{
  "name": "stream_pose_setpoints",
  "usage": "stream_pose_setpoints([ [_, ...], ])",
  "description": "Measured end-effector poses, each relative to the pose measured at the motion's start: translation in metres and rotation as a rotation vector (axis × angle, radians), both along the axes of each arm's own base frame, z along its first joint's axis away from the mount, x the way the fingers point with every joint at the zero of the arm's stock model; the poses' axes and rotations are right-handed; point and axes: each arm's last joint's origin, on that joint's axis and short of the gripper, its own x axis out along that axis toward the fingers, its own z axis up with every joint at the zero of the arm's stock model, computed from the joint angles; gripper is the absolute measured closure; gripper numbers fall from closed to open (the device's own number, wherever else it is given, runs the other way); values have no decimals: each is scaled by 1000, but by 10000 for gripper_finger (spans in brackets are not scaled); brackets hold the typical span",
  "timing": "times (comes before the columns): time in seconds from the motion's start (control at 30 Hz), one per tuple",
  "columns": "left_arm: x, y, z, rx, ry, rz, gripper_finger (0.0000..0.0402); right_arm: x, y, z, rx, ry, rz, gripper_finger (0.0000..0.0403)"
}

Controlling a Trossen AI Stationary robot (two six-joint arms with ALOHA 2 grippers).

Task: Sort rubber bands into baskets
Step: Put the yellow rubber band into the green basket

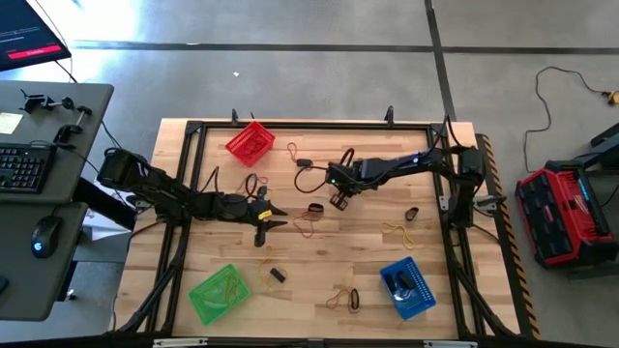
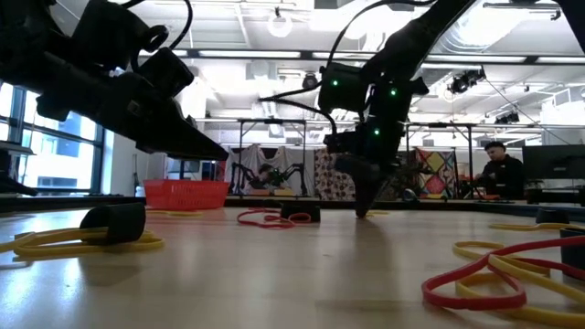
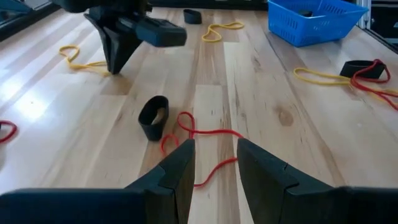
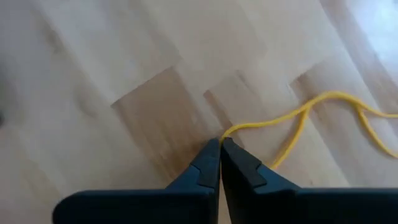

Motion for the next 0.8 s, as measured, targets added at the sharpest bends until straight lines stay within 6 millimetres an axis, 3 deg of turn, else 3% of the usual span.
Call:
stream_pose_setpoints([
  [0.33,0,-2,1,-82,-15,1,289,1,14,27,-18,-91,96,402],
  [0.53,4,0,8,-7,-69,37,289,3,45,53,-14,-215,140,403],
  [0.8,36,-2,31,143,2,38,289,11,93,75,-3,-416,260,403],
])
